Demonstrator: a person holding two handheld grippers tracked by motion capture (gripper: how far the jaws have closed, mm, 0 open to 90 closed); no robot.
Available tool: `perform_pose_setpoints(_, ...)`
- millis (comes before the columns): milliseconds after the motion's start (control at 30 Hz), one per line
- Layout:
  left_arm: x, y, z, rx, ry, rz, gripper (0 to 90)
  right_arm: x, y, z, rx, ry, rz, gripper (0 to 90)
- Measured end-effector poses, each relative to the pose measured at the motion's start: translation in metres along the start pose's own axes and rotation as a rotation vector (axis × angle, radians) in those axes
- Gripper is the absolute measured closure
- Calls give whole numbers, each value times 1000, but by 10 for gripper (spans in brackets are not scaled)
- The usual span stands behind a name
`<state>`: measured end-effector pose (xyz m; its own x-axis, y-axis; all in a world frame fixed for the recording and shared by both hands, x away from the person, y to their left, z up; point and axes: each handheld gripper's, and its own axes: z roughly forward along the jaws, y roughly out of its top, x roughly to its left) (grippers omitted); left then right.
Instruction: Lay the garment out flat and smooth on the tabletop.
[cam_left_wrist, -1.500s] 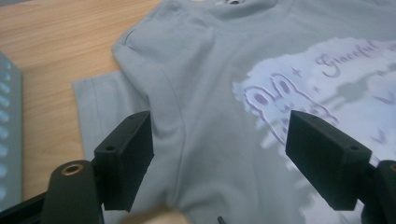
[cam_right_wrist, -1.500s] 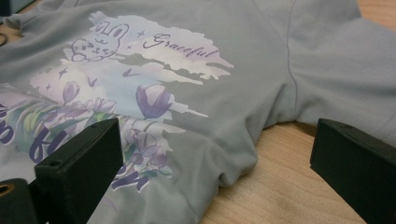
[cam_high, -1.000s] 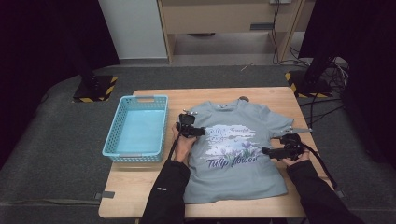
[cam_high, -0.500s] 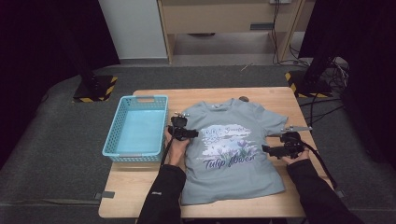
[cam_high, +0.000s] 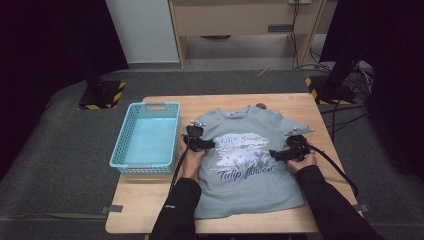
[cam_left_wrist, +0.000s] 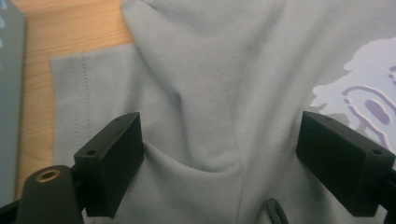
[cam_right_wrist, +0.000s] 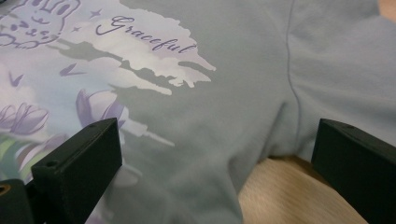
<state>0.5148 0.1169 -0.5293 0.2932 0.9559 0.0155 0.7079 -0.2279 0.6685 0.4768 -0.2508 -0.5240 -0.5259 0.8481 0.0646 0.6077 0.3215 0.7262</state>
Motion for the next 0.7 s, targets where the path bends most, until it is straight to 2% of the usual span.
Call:
perform_pose_setpoints(100, 1, 0, 2, -17, 2, -3, 143, -1, 2, 7, 20, -12, 5, 19)
perform_pose_setpoints(133, 2, 1, 4, -28, 2, -4, 143, -2, 3, 15, 57, -35, 0, 19)
perform_pose_setpoints(167, 2, 1, 4, -33, 2, -4, 143, -3, 3, 19, 68, -49, -6, 16)
perform_pose_setpoints(233, 3, 1, 5, -39, 1, -3, 144, -3, 3, 20, 65, -63, -20, 14)
perform_pose_setpoints(400, 2, 2, 2, -32, 22, -15, 194, -7, 7, 24, 69, -79, -1, 17)
perform_pose_setpoints(467, -2, 3, -4, -21, 13, -10, 207, -7, 9, 19, 76, -84, 7, 28)
perform_pose_setpoints(533, -6, 7, -19, -30, -10, 13, 188, -7, 13, 5, 19, -47, 33, 30)
perform_pose_setpoints(567, -6, 7, -19, -30, -10, 13, 178, -7, 14, -1, -4, -33, 49, 29)
perform_pose_setpoints(600, -8, 8, -26, -32, -28, 20, 172, -7, 14, -6, -22, -19, 60, 26)
perform_pose_setpoints(633, -10, 9, -32, -31, -42, 28, 172, -7, 14, -6, -22, -19, 60, 26)
perform_pose_setpoints(700, -15, 9, -47, -32, -53, 69, 156, -6, 14, -16, -48, -1, 73, 21)
